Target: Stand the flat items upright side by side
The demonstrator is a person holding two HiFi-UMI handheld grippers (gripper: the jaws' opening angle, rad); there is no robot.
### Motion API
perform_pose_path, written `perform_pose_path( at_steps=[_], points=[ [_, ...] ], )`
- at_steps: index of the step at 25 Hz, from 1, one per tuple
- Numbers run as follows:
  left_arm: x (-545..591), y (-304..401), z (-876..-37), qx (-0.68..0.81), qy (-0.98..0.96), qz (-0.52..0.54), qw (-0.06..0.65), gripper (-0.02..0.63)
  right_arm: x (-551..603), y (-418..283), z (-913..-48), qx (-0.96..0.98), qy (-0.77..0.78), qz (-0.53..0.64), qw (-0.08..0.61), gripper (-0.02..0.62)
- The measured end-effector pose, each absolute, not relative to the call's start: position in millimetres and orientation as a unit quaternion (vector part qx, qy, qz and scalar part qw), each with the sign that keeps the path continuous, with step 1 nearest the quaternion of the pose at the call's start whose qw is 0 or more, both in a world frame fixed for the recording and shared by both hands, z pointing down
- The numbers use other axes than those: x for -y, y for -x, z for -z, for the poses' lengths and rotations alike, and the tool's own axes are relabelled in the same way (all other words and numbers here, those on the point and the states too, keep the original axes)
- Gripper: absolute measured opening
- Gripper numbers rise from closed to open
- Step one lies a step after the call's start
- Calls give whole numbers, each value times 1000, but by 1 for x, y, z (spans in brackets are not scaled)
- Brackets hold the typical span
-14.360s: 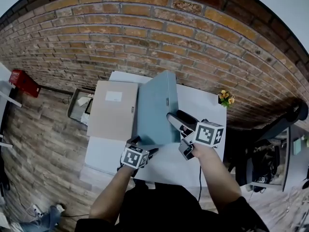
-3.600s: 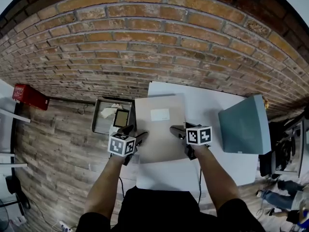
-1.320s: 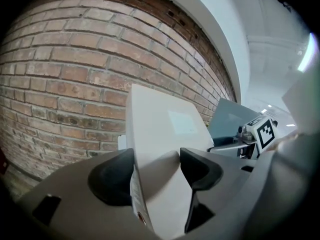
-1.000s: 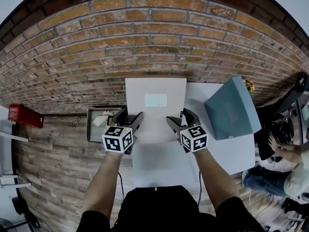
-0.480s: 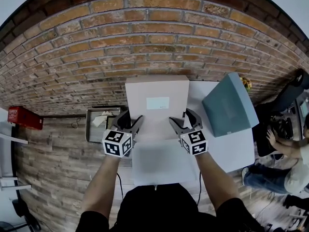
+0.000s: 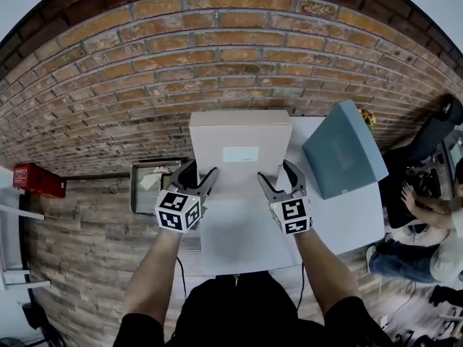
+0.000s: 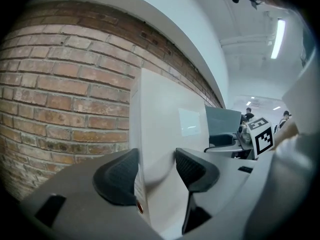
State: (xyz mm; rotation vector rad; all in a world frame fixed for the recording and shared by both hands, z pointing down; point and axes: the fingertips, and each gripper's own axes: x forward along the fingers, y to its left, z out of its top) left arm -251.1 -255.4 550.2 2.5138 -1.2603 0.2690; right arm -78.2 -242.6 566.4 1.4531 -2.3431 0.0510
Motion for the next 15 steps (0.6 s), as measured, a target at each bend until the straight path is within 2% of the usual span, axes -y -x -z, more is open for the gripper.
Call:
perform_pose_path(
  at_steps=[3,10,15],
  points=[
    [267,249,-543,442,-881,-92,143,235,249,78,-561,832,-523,-13,186,288],
    [264,254,-549,435,-885,-100,133,225,250,80,-559,838,-515,-7,180,282],
    [249,254,-548,425,-892,-102,119,225,233,77,-562,832,-521,-7,187,252]
  ],
)
